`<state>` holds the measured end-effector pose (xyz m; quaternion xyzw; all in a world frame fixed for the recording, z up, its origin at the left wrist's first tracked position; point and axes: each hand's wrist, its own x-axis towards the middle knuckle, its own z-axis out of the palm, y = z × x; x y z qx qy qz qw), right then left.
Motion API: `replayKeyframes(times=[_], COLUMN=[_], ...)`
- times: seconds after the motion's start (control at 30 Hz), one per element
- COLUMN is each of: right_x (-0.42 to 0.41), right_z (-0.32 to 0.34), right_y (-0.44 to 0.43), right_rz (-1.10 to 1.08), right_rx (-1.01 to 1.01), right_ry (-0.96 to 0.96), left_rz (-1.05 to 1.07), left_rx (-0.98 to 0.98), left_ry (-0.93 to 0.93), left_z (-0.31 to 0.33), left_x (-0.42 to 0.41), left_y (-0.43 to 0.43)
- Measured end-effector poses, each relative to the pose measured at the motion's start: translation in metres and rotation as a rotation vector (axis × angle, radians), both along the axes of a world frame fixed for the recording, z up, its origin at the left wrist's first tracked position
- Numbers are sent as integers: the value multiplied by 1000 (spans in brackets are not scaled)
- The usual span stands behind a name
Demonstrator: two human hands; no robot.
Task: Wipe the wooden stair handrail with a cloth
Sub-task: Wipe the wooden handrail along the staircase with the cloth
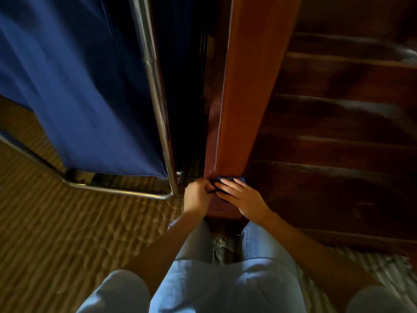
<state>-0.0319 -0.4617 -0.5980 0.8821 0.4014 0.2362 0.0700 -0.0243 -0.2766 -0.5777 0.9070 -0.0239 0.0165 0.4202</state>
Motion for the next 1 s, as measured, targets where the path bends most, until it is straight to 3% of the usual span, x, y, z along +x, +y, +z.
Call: replayKeyframes(times=[0.2, 0.43, 0.57, 0.7, 1.0], right_x=[1, 14, 18, -19, -64], right_z=[36, 35, 14, -19, -29], right_y=[-38, 19, 56, 32, -28], right_rz=[50, 52, -1, -93, -350], right_rx=[-162, 131, 250, 334, 622], right_ry=[-58, -179, -48, 237, 488], left_rz=[-30, 19, 65, -45, -208], left_rx=[-69, 91, 134, 128, 188], left_ry=[-10, -399, -260, -74, -25], left_z=[4, 24, 16, -15, -30], left_x=[-11, -4, 7, -22, -43], left_y=[-38, 26, 44, 25, -48])
